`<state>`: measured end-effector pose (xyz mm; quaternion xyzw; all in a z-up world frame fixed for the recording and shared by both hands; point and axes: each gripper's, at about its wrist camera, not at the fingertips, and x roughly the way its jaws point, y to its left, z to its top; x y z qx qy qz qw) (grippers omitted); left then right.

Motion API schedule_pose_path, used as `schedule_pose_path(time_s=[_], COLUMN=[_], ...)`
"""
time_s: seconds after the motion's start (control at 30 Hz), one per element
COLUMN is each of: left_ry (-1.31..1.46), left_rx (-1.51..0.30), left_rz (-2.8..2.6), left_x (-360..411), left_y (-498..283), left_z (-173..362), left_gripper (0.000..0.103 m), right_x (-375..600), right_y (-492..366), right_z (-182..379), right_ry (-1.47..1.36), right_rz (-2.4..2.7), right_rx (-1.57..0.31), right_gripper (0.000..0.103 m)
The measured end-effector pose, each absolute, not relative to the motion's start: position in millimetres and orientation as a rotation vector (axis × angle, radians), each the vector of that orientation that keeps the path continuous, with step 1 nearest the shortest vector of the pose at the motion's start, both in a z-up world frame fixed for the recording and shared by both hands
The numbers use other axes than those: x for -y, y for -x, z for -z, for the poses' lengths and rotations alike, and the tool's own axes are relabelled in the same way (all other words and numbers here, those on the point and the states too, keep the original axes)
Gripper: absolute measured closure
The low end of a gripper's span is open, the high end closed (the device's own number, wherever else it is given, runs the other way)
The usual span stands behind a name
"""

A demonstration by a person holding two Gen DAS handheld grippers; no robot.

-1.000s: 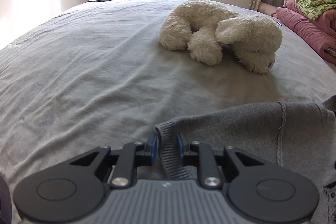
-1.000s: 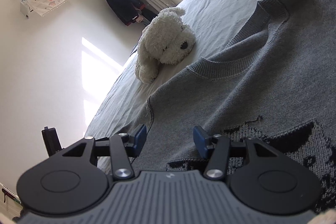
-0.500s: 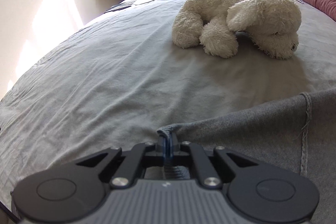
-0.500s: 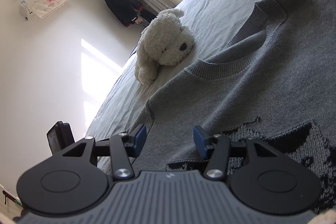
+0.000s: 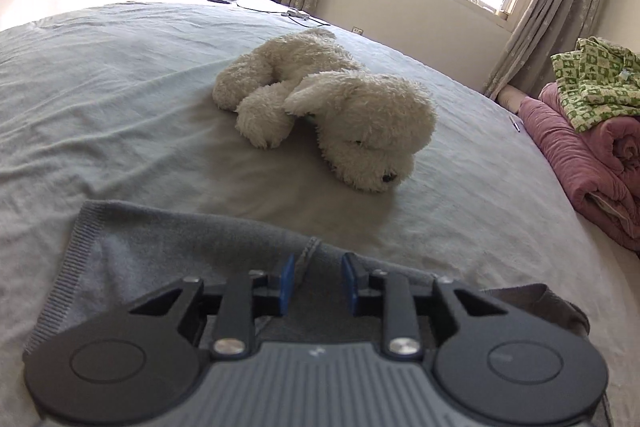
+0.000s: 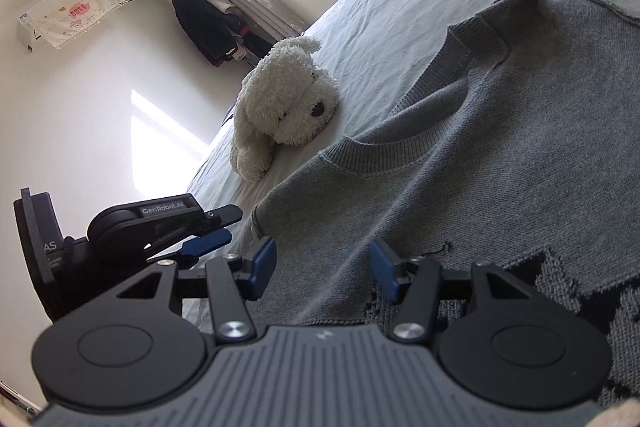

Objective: Fold clothes

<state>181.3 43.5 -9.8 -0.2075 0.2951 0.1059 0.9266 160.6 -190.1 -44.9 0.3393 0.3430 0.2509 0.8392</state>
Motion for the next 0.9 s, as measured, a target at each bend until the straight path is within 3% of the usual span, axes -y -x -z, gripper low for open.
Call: schedule_pose_path(time_s=[0.33, 0.7, 0.9], left_ry=[0.547, 0.673, 0.71], left_rx=[-0.488, -0.518, -0.533], left_rz=[-0.122, -0.039, -0.004], left_x=[-44.7, -65.1, -68.4], left_y=[-179.8, -183.2, -182.6], left_z=[60.9, 62.2, 57.1], left_gripper=[0.071, 0.071, 0.07], right_x=[198.3, 196.6, 233.8], right_y=[-163.2, -150.2, -152.8], right_z=[49.9, 10.0, -22.7], right_ry=[-0.696, -0.564, -0.343], right_rz=[-0.445, -0.226, -0.076], right_rx=[-0.713, -0.614, -0.602], right_gripper=[0.044, 0.044, 0.041])
